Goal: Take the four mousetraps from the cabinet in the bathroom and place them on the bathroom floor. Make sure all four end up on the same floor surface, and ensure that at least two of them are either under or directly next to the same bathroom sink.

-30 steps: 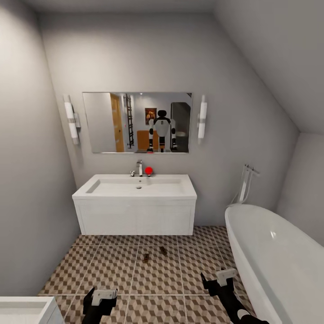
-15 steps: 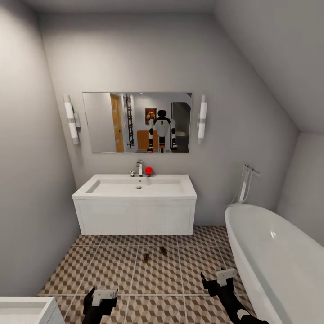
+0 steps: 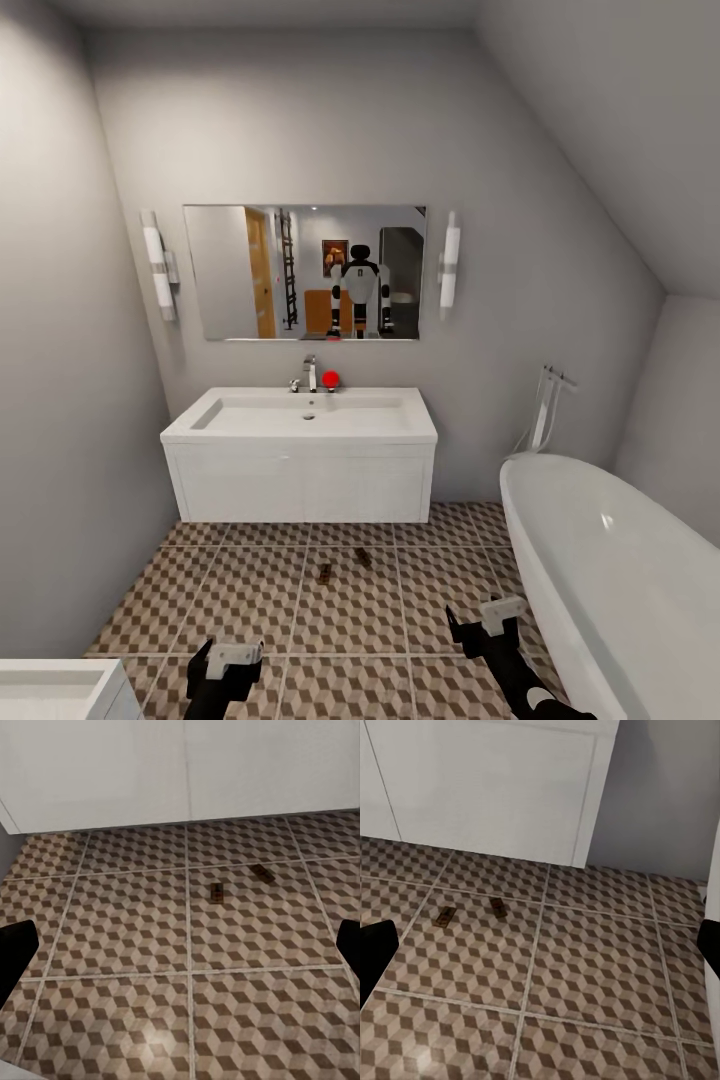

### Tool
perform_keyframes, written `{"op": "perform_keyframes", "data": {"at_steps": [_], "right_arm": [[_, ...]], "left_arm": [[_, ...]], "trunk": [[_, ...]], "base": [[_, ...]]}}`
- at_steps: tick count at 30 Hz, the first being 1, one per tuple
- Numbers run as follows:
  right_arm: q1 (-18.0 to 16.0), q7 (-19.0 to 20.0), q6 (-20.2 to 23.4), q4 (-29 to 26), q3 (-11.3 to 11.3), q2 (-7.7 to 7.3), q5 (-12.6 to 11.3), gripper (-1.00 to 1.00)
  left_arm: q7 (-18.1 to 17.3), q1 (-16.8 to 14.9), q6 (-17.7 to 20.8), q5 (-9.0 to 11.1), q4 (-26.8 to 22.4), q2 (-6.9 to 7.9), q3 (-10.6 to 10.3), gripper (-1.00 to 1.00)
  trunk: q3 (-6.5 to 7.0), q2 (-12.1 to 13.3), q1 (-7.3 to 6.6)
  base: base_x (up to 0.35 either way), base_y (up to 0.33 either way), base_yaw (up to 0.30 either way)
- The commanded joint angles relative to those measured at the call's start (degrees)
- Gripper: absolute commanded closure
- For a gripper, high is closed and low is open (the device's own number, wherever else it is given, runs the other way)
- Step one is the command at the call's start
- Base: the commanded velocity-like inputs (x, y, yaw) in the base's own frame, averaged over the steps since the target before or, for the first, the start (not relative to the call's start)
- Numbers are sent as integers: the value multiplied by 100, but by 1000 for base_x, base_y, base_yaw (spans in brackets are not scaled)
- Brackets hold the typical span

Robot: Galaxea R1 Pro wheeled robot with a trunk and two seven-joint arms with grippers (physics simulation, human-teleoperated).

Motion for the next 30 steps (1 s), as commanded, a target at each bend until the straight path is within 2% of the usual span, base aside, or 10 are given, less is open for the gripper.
{"op": "perform_keyframes", "data": {"at_steps": [1, 30], "right_arm": [[-2, 0, -15, 5, 17, -2, 8, -100], [-2, -9, -15, 5, 15, -5, 8, -100]], "left_arm": [[35, -7, -29, 12, 23, -5, -49, -100], [43, -7, -1, 13, 23, -48, -49, -100]], "trunk": [[-3, -5, 2], [-3, -5, 2]], "base": [[0, 0, 0], [0, 0, 0]]}}
